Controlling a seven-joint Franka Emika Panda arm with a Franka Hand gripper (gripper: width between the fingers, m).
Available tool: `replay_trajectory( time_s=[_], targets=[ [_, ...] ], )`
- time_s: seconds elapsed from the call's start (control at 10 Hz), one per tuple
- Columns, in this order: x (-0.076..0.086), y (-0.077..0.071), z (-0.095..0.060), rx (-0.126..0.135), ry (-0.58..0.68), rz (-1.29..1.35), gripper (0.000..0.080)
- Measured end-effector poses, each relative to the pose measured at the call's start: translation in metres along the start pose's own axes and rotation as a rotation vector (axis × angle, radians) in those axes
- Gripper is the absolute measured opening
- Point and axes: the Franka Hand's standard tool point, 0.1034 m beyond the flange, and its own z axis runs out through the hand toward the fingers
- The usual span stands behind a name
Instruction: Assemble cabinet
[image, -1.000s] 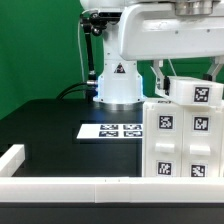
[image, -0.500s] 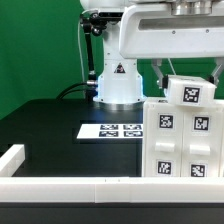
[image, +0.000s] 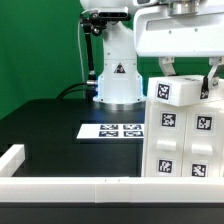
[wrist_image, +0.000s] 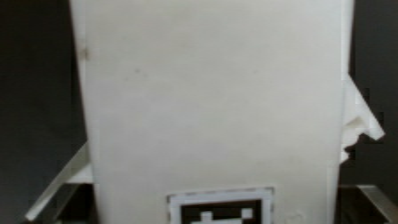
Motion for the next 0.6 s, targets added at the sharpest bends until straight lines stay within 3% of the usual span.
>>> replay_trajectory(
  time_s=[0.3, 0.6],
  targets=[
    [0.0004, -0.0018, -0.0008, 0.008, 0.0, 0.25, 0.0552],
    [0.0072, 0.0032, 0.001, 0.033, -0.017, 0.592, 0.0552]
  ],
)
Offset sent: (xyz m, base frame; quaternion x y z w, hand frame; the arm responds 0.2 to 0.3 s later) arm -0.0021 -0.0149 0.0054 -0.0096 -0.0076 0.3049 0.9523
